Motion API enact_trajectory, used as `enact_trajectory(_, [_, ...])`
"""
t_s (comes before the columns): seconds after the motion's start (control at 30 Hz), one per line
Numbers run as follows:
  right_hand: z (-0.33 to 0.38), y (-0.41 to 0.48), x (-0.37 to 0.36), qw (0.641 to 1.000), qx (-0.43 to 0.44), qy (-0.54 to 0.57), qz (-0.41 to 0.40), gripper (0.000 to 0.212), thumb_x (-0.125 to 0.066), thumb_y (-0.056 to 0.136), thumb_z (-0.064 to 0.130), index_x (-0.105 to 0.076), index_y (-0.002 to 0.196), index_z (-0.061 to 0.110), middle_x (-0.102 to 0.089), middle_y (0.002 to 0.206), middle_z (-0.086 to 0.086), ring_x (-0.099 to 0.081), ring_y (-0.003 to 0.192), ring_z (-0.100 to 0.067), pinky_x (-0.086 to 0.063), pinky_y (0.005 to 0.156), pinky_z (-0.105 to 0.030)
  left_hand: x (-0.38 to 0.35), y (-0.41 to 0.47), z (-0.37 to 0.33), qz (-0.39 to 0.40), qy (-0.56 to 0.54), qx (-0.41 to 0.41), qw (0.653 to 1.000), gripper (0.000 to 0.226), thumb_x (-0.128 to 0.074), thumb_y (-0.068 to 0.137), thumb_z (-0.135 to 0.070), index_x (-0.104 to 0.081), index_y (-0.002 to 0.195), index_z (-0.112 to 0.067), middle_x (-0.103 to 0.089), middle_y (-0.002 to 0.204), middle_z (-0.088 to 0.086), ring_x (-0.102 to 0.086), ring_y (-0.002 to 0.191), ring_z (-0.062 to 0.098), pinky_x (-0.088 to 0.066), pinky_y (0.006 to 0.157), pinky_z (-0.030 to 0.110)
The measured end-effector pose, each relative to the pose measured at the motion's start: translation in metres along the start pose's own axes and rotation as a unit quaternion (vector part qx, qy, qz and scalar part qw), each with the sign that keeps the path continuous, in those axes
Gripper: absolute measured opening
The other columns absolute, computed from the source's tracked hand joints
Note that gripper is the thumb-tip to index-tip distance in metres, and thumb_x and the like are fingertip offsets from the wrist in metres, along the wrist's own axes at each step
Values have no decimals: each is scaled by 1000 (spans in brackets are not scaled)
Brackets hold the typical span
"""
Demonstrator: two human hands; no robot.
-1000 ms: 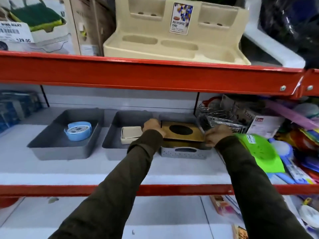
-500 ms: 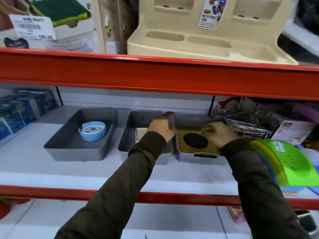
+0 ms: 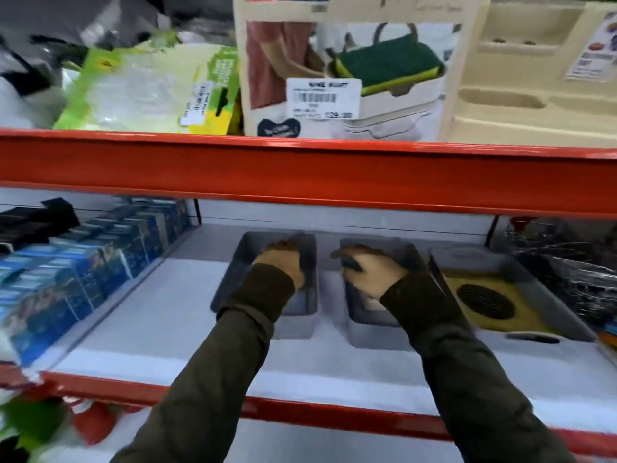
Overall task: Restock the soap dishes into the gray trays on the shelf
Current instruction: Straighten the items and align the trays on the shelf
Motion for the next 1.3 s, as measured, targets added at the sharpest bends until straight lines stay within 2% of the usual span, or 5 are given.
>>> enact_trajectory(0.4, [80, 48, -90, 981, -10, -185, 54, 36, -51, 92, 15, -57, 127, 13, -59, 132, -10, -53, 123, -28, -38, 106, -39, -36, 10, 84, 139, -1, -7, 990, 56, -57, 86, -26, -46, 138, -10, -55, 137, 14, -56, 121, 32, -47, 106, 42])
enact_trajectory(0.57, [66, 58, -84, 991, -107, 83, -6, 35, -46, 94, 12, -54, 127, 5, -60, 122, -16, -56, 117, -31, -43, 94, -34, -21, 9, 86, 73, -198, 14, 977, 50, -46, 95, -22, -41, 141, -4, -40, 146, 19, -46, 129, 36, -39, 112, 40])
enact_trajectory(0.8, [65, 53, -97, 798, -236, 549, -76, 29, -44, 96, 13, -59, 71, 12, -64, 59, 0, -53, 63, -12, -40, 37, -11, -38, 17, 94, 129, -661, 145, 724, 55, -38, 98, -45, -64, 115, 1, -67, 117, 23, -62, 114, 37, -45, 108, 47])
enact_trajectory(1.07, [65, 49, -109, 804, -275, 527, -27, 28, -50, 92, 43, -60, 82, 19, -63, 76, -1, -53, 75, -14, -41, 68, -27, -40, 18, 101, 131, -681, 147, 705, 71, -37, 93, -59, -57, 127, 1, -67, 120, 25, -64, 112, 35, -50, 99, 43])
enact_trajectory(1.3, [69, 42, -109, 790, -276, 547, 1, 31, -51, 90, 47, -61, 81, 20, -62, 68, 2, -49, 66, -11, -34, 61, -26, -41, 17, 100, 139, -656, 152, 726, 76, -35, 91, -64, -56, 128, 0, -68, 117, 25, -65, 112, 36, -50, 103, 43])
Point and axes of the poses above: each hand's wrist, its own y-axis towards the middle knuckle, its own x-axis out of the back of the hand, z = x × y, the point moved 6 cm from there along y, towards the middle knuckle
